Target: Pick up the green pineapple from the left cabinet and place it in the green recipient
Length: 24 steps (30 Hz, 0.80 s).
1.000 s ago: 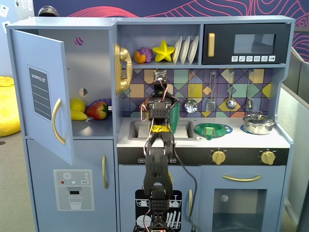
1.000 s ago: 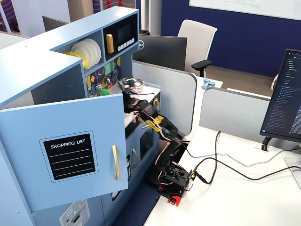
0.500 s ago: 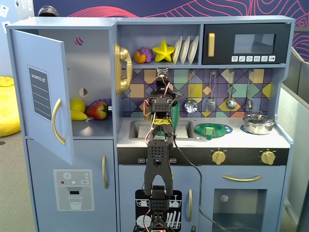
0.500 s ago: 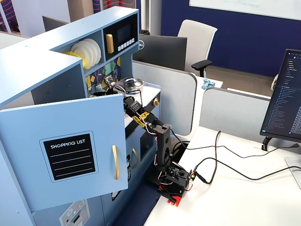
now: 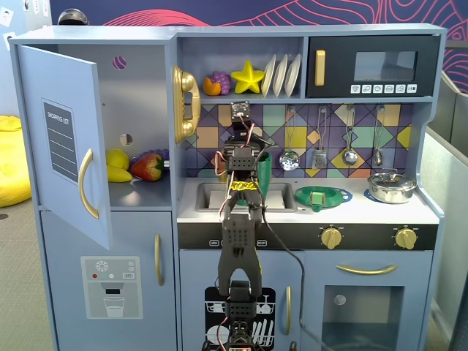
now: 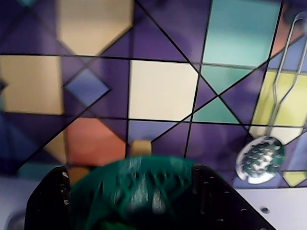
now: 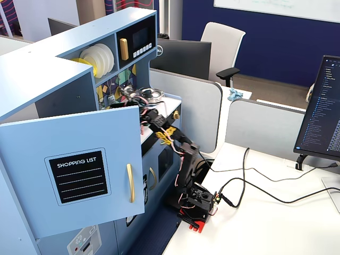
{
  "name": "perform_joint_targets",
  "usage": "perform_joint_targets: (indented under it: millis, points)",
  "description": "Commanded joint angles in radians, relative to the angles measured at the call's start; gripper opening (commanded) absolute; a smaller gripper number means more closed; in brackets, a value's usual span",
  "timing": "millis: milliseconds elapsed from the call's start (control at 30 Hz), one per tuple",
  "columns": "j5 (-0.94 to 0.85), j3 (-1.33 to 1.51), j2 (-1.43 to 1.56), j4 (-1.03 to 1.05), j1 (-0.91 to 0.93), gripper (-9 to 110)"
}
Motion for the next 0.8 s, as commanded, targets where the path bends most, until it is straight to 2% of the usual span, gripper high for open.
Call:
perform_joint_targets:
  millis: [0, 167, 367, 600, 767]
  points:
    - [-0.008, 0.178, 0.299, 0.086, 0.020, 23]
    - [0.034, 0.643, 0.637, 0.213, 0.044, 22]
    - [0.081, 1.173, 0.891, 0.169, 0.049, 21]
    - [0.209, 1.597, 1.117, 0.206, -0.012, 18]
    - [0.295, 1.753, 1.235, 0.313, -0.034, 12]
